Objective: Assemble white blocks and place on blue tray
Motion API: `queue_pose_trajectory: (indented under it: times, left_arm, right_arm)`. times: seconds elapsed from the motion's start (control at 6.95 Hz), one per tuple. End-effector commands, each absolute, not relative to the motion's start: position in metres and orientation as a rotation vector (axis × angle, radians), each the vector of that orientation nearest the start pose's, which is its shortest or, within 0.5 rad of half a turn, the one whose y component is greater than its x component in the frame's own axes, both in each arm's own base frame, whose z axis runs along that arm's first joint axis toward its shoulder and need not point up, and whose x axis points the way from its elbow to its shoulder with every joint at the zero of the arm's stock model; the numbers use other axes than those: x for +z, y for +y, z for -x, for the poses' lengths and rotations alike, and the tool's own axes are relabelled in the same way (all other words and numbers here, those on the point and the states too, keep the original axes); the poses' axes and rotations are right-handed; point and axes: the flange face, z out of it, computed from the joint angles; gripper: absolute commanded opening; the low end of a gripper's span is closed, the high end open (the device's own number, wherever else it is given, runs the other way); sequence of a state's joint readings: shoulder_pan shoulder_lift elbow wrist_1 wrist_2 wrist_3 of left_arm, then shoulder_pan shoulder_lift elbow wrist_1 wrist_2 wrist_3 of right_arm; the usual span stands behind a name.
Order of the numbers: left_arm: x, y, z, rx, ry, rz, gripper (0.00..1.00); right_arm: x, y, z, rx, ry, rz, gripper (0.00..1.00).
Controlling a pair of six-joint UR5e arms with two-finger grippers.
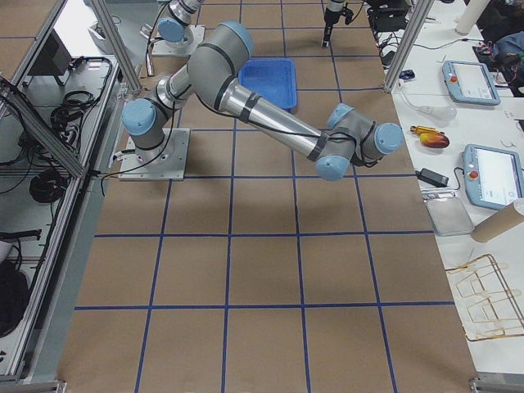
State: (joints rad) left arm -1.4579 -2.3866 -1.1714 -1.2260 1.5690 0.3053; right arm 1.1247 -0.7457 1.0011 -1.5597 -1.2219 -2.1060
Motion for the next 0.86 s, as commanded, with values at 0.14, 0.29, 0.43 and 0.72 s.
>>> queue_pose_trajectory:
  times: [0.14, 0.29, 0.43, 0.72]
  left_arm:
    - [0.230, -0.725, 0.110, 0.125, 3.148, -0.164, 0.13]
    - [0.249, -0.691, 0.147, 0.156, 3.143, -0.092, 0.12]
    - [0.266, -0.654, 0.182, 0.157, 3.141, -0.096, 0.12]
    - [0.271, -0.587, 0.246, 0.173, 3.126, -0.009, 0.09]
  right_arm:
    - [0.210, -0.767, 0.164, -0.519, 1.835, 1.842, 1.00]
    - [0.198, -0.767, 0.160, -0.552, 1.821, 1.801, 1.00]
    - [0.180, -0.767, 0.158, -0.543, 1.811, 1.774, 1.00]
    - [0.174, -0.766, 0.153, -0.564, 1.814, 1.725, 1.00]
